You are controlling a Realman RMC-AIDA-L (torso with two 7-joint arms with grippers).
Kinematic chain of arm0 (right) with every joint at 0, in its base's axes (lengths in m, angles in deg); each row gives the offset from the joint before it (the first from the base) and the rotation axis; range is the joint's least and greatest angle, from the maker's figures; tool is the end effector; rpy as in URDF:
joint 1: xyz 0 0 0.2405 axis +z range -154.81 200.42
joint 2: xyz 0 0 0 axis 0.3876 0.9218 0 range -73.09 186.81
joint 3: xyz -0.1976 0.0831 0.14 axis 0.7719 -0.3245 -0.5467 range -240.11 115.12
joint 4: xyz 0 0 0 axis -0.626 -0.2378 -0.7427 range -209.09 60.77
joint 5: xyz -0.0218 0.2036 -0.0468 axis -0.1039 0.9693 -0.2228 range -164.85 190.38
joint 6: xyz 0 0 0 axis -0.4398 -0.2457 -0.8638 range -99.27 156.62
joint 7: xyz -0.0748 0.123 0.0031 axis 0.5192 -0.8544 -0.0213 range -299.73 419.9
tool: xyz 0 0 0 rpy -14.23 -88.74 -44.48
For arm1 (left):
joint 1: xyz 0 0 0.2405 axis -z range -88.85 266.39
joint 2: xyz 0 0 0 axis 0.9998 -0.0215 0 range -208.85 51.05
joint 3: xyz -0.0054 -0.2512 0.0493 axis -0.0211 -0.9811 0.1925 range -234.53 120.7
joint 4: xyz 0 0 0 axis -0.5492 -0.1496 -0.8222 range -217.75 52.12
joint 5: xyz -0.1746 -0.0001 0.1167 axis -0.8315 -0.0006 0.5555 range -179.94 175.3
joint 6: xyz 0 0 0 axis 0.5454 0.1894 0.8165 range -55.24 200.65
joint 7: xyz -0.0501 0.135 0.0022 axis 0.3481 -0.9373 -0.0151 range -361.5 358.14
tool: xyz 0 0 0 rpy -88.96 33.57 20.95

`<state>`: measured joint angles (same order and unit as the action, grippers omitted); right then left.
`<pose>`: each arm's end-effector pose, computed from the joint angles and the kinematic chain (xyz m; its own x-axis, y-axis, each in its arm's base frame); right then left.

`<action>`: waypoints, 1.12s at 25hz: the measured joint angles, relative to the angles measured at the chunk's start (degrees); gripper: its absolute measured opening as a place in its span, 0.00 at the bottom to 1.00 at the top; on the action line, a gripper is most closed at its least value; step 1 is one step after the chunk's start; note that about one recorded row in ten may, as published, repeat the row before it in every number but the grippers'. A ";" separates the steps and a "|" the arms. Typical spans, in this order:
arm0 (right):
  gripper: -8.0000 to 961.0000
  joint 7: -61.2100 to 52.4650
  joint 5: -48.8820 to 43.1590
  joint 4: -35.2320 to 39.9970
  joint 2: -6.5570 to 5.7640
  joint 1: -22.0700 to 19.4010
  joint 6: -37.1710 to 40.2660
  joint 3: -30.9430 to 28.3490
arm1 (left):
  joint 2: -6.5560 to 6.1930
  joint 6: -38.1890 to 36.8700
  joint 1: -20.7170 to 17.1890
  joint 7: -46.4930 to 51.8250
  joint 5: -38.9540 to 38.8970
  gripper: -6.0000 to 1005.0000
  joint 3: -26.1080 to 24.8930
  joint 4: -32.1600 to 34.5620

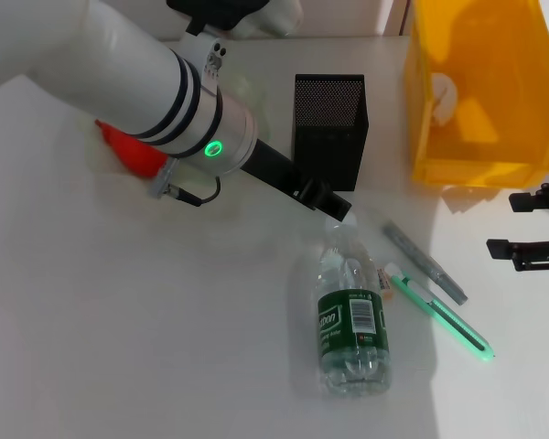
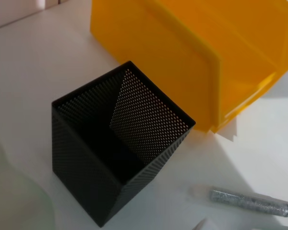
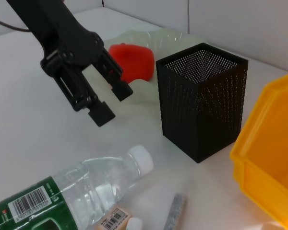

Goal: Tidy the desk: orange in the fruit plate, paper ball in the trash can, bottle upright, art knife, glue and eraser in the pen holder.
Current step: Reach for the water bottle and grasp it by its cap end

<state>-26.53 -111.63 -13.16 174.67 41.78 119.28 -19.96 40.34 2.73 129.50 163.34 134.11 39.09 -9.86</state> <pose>0.3094 0.3012 0.0628 0.8932 -0.3805 -0.2395 -0.4450 -0.8247 -0.3491 -0.1028 0.3633 -0.0684 0.7570 0.6534 0.0101 0.6172 -0.7098 -0.3394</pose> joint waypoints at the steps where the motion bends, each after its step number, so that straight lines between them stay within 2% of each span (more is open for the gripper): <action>1: 0.82 0.00 0.00 0.00 0.00 0.00 0.00 0.00 | 0.00 0.00 0.00 0.00 0.00 0.85 0.00 0.00; 2: 0.82 0.07 0.00 -0.01 0.03 0.16 -0.05 0.00 | 0.00 0.00 0.00 0.00 0.00 0.85 0.00 0.00; 4: 0.82 0.12 0.00 -0.08 0.08 0.41 -0.28 0.03 | 0.03 -0.08 2.46 0.00 -0.96 0.84 0.79 -3.00; 12: 0.82 0.18 0.00 -0.17 0.29 0.69 -0.62 0.31 | 0.03 0.50 2.85 0.00 -2.31 0.84 1.41 -2.95; 16: 0.82 0.21 0.00 -0.18 0.41 1.11 -0.70 0.38 | 0.03 2.60 3.21 0.00 -2.49 0.84 2.21 -4.55; 20: 0.82 0.22 0.00 -0.29 0.52 1.30 -0.71 0.47 | 0.03 6.10 3.02 0.01 -2.49 0.84 5.27 -5.94; 28: 0.82 0.24 0.03 -1.49 0.52 2.30 -1.01 0.65 | 0.03 7.30 3.25 0.03 -3.72 0.84 6.59 -8.68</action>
<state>-26.28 -111.60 -14.65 175.18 44.08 118.28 -19.30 40.37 10.03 132.75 163.37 130.39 45.68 -18.53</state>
